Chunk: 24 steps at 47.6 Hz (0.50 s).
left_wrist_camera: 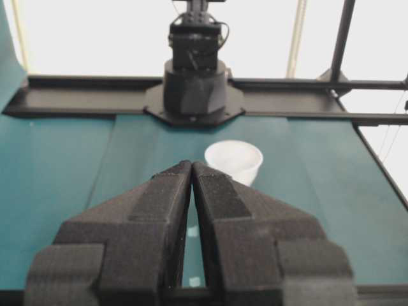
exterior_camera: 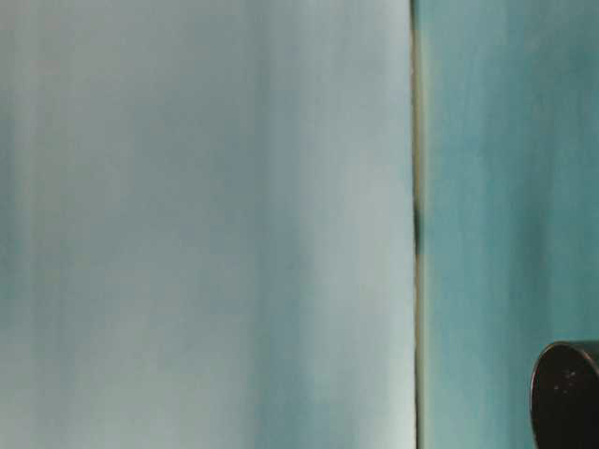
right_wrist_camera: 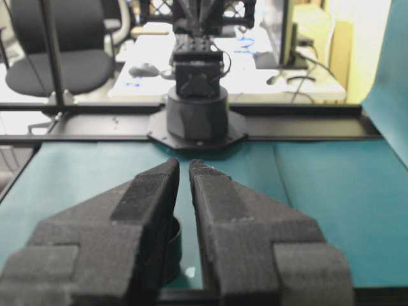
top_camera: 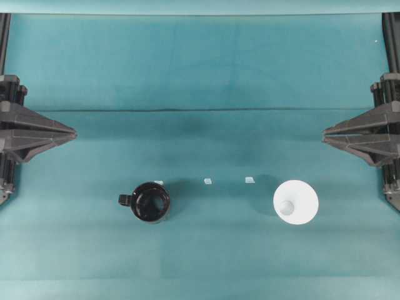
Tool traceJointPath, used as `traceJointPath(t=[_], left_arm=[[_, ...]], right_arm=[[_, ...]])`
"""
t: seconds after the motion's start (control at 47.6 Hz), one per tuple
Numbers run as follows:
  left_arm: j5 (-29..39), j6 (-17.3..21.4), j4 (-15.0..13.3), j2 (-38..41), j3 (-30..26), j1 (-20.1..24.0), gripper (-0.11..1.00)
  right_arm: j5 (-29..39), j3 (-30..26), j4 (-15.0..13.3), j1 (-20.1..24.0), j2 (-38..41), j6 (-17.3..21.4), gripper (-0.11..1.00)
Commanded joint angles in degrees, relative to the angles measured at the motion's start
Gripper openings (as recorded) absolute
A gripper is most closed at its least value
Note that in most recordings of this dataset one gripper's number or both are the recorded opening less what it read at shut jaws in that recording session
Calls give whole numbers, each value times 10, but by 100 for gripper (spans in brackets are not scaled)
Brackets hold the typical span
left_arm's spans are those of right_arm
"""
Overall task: Put the paper cup into the moved cup holder.
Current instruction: 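Move the left gripper open toward the black cup holder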
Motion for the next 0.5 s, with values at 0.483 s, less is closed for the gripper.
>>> traceJointPath(t=[0.483], left_arm=[[272, -93, 4, 105, -64, -80, 0]], right_arm=[[178, -51, 13, 9, 4, 6, -6]])
